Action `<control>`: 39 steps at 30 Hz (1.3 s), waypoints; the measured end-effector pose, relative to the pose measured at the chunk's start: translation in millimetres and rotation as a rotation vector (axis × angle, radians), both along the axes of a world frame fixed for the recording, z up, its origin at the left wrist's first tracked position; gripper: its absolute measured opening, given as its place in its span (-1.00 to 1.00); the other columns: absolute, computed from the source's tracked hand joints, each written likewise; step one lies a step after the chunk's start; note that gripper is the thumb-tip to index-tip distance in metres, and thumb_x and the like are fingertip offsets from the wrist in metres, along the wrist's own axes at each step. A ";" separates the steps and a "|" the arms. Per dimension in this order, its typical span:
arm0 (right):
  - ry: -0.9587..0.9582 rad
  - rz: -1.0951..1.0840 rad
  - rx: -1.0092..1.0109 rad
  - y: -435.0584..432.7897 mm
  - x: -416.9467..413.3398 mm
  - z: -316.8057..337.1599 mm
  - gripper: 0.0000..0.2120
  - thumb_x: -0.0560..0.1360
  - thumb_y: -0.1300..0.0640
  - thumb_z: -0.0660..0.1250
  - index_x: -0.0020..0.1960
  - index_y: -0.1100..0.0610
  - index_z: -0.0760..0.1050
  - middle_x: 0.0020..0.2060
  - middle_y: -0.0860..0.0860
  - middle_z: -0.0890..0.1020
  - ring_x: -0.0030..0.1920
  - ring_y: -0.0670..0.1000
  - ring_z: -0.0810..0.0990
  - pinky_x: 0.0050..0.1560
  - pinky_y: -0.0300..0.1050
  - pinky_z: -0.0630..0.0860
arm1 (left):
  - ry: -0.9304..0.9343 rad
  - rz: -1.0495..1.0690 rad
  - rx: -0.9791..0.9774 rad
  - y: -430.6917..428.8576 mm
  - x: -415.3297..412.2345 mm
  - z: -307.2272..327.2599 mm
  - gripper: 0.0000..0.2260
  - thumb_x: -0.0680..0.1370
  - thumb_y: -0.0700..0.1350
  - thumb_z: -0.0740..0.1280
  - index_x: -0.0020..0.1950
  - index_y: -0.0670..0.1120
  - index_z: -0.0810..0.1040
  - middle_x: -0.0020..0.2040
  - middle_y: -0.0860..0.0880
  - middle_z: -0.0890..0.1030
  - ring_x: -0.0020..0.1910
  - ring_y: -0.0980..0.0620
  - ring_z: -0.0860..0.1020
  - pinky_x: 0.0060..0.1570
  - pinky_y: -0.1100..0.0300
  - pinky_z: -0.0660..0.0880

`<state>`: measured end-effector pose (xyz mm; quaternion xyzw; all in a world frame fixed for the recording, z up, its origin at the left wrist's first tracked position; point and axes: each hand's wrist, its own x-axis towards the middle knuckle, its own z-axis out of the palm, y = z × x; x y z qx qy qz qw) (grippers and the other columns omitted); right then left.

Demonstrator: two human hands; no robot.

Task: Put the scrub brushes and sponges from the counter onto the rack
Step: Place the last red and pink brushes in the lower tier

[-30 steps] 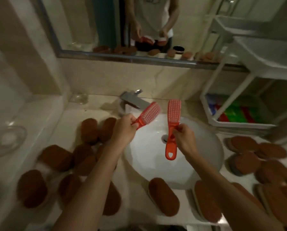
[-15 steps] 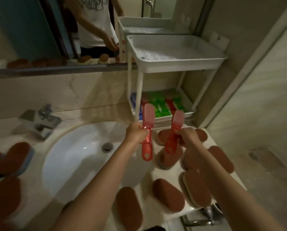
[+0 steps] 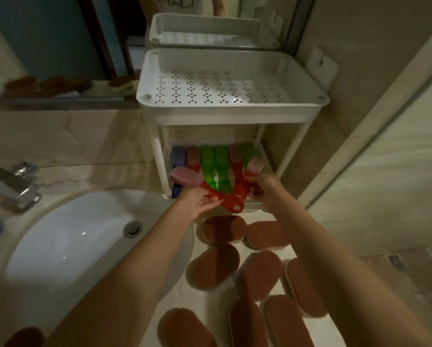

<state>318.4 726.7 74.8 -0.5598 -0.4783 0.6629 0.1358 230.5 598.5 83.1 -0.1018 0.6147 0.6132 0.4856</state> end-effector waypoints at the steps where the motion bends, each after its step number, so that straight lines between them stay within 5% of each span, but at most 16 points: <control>1: 0.006 0.001 -0.026 3.1 -3.8 -2.0 -0.72 0.53 0.39 0.16 -0.33 0.21 0.34 -0.64 0.05 0.43 -0.77 -0.12 0.35 -0.72 -0.39 0.31 | -0.025 0.024 0.007 3.9 -0.4 -0.6 -0.69 0.60 -0.43 0.00 0.31 -0.34 0.34 0.00 -0.24 0.47 0.16 -0.21 0.52 0.39 -0.09 0.30; 3: 0.024 -0.004 -0.052 8.1 -13.0 -5.8 -0.73 0.55 0.39 0.13 -0.31 0.22 0.32 -0.55 0.09 0.44 -0.79 -0.13 0.38 -0.74 -0.37 0.34 | -0.052 0.073 -0.003 10.9 -4.4 -2.5 -0.66 0.62 -0.42 -0.01 0.39 -0.37 0.27 0.06 -0.29 0.48 0.31 -0.23 0.43 0.43 -0.06 0.23; 5: 0.034 -0.036 -0.088 13.7 -21.7 -8.5 -0.74 0.56 0.38 0.12 -0.29 0.22 0.32 -0.40 0.12 0.42 -0.66 -0.04 0.49 -0.74 -0.32 0.37 | -0.089 0.106 -0.032 19.3 -7.5 -2.5 -0.69 0.62 -0.40 -0.03 0.30 -0.38 0.35 0.08 -0.33 0.50 0.23 -0.24 0.48 0.43 -0.06 0.20; 8: 0.093 -0.133 -0.199 20.2 -31.8 -14.5 -0.76 0.58 0.35 0.12 -0.26 0.23 0.33 -0.31 0.16 0.45 -0.40 0.05 0.46 -0.70 -0.20 0.47 | -0.163 0.182 -0.040 27.1 -16.8 -5.3 -0.66 0.64 -0.37 -0.08 0.38 -0.37 0.27 0.42 -0.31 0.32 0.42 -0.21 0.34 0.45 -0.06 0.16; 10: 0.118 -0.171 -0.251 21.5 -39.2 -16.7 -0.84 0.59 0.32 0.11 -0.15 0.24 0.38 -0.27 0.17 0.47 -0.36 0.06 0.45 -0.53 -0.11 0.56 | -0.221 0.237 -0.030 31.2 -24.2 -10.4 -0.63 0.65 -0.34 -0.10 0.45 -0.36 0.18 0.46 -0.29 0.28 0.45 -0.18 0.30 0.46 -0.04 0.14; 12: 0.146 -0.195 -0.288 20.1 -47.5 -18.9 -0.91 0.60 0.30 0.09 0.01 0.24 0.36 -0.30 0.17 0.46 -0.35 0.07 0.44 -0.58 -0.12 0.55 | -0.250 0.260 -0.027 35.9 -28.7 -15.3 -0.63 0.66 -0.31 -0.11 0.46 -0.34 0.16 0.46 -0.28 0.27 0.44 -0.18 0.31 0.47 -0.05 0.15; 14: 0.176 -0.216 -0.311 18.3 -55.4 -22.4 -0.81 0.60 0.32 0.05 0.14 0.23 0.38 -0.30 0.19 0.44 -0.34 0.10 0.43 -0.64 -0.15 0.53 | -0.262 0.263 -0.047 40.4 -32.1 -19.6 -0.63 0.67 -0.29 -0.11 0.47 -0.33 0.16 0.47 -0.27 0.26 0.45 -0.17 0.30 0.46 -0.06 0.15; 17: 0.166 -0.209 -0.309 16.1 -63.2 -25.5 -0.70 0.59 0.35 0.04 0.28 0.25 0.38 -0.13 0.22 0.52 -0.31 0.11 0.45 -0.35 -0.12 0.60 | -0.228 0.219 -0.082 41.8 -34.3 -20.5 -0.63 0.67 -0.27 -0.10 0.45 -0.33 0.20 0.47 -0.27 0.26 0.45 -0.18 0.30 0.45 -0.08 0.16; 19: 0.141 -0.196 -0.294 16.5 -64.9 -25.6 -0.75 0.56 0.39 0.06 0.16 0.26 0.42 -0.08 0.20 0.53 -0.30 0.08 0.46 -0.43 -0.17 0.59 | -0.205 0.187 -0.068 39.9 -35.2 -19.1 -0.69 0.66 -0.28 -0.07 0.24 -0.37 0.38 0.44 -0.30 0.30 0.42 -0.21 0.34 0.45 -0.09 0.19; 21: 0.049 -0.165 -0.260 17.8 -64.0 -26.7 -0.81 0.54 0.40 0.05 -0.14 0.23 0.39 -0.28 0.14 0.46 -0.36 0.03 0.42 -0.56 -0.22 0.51 | -0.168 0.132 -0.089 36.9 -33.8 -16.3 -0.74 0.66 -0.29 -0.04 0.09 -0.36 0.41 0.41 -0.34 0.34 0.39 -0.25 0.37 0.42 -0.11 0.24; 25: -0.163 0.005 0.016 14.5 -63.3 -32.8 -0.81 0.48 0.32 0.12 -0.30 0.20 0.39 -0.31 0.16 0.49 -0.39 0.07 0.46 -0.49 -0.14 0.39 | -0.131 0.030 -0.113 31.0 -34.0 -12.7 -0.67 0.65 -0.30 0.02 0.40 -0.35 0.25 0.34 -0.38 0.40 0.29 -0.26 0.47 0.31 -0.07 0.39; 27: -0.295 0.152 0.307 7.6 -63.9 -31.9 -0.82 0.46 0.25 0.18 -0.11 0.30 0.53 -0.11 0.27 0.61 -0.16 0.23 0.60 -0.21 -0.01 0.57 | -0.003 -0.090 -0.182 30.2 -36.3 -17.3 -0.67 0.65 -0.24 0.04 0.39 -0.32 0.29 0.13 -0.32 0.56 -0.03 -0.19 0.58 -0.04 0.09 0.57; 29: -0.403 0.289 0.576 4.1 -62.8 -30.0 -0.74 0.49 0.22 0.19 0.04 0.34 0.54 0.00 0.29 0.63 0.02 0.27 0.61 -0.02 -0.01 0.52 | 0.253 -0.200 -0.284 30.3 -37.9 -21.3 -0.72 0.63 -0.23 0.08 0.30 -0.30 0.38 -0.05 -0.27 0.61 -0.29 -0.08 0.53 -0.34 0.12 0.52; 31: -0.480 0.455 0.812 3.5 -60.9 -28.8 -0.77 0.53 0.24 0.17 0.07 0.32 0.51 0.01 0.26 0.63 0.06 0.24 0.61 -0.05 -0.04 0.51 | 0.722 -0.345 -0.432 29.9 -40.5 -25.3 -0.77 0.59 -0.29 0.11 0.17 -0.28 0.48 0.06 -0.27 0.60 -0.14 -0.15 0.57 -0.16 0.03 0.53; 34: -0.560 0.688 0.983 10.5 -58.3 -35.1 -0.70 0.51 0.31 0.15 0.22 0.27 0.44 0.22 0.23 0.51 0.29 0.23 0.42 0.16 0.06 0.47 | 1.306 -0.662 -0.570 28.7 -44.0 -24.1 -0.72 0.54 -0.34 0.14 0.20 -0.21 0.51 0.23 -0.20 0.52 0.22 -0.17 0.48 0.19 0.00 0.41; 39: -0.661 0.872 1.009 18.1 -50.6 -42.8 -0.60 0.46 0.32 0.18 0.29 0.24 0.42 0.33 0.15 0.40 0.41 0.20 0.20 0.37 0.08 0.30 | 1.355 -1.004 -0.707 27.4 -54.2 -37.8 -0.66 0.57 -0.23 0.15 0.36 -0.15 0.37 0.34 -0.17 0.43 0.35 -0.15 0.37 0.30 0.01 0.29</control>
